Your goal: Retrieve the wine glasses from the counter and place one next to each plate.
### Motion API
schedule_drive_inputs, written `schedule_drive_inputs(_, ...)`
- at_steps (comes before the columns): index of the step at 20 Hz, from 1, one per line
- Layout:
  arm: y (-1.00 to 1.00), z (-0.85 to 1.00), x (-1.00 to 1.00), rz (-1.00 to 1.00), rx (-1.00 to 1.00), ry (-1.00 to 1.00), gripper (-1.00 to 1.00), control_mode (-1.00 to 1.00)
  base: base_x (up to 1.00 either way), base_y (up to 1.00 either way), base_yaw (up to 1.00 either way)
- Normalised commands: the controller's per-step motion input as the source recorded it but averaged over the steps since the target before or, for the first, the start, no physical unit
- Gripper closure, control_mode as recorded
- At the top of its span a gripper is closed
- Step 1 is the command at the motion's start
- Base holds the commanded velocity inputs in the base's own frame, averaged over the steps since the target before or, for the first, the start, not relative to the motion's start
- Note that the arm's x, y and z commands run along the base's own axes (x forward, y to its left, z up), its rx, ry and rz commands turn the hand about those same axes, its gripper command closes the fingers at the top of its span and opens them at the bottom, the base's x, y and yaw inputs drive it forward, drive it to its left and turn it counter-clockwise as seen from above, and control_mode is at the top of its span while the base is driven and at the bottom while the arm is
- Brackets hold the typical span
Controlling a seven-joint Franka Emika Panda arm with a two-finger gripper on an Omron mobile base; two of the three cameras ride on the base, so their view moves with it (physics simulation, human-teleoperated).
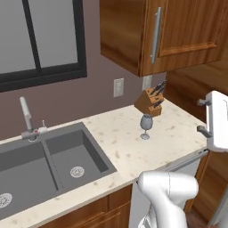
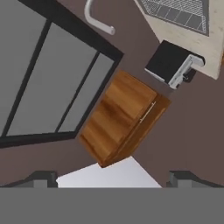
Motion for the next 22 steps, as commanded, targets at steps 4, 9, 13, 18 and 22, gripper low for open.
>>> schedule_drive_inputs(4,-0.32,-0.17,0.06,0.01,0.01,0.26,-1.00,-1.00,0.00,0.00,0.00)
schedule_drive_inputs(9,-0.08,-0.25,0.16,0.00,0.00,0.33,-1.00,-1.00,0.00,0.00,0.00)
schedule_drive_inputs(13,0.10,-0.47,0.13,-0.01,-0.22,0.14,-1.00,-1.00,0.00,0.00,0.00)
schedule_drive_inputs(18,0.15,-0.45,0.42,-0.08,-0.31,0.13,-1.00,-1.00,0.00,0.00,0.00)
schedule_drive_inputs(22,-0.01,-0.25,0.59,-0.08,0.00,0.27,-1.00,-1.00,0.00,0.00,0.00)
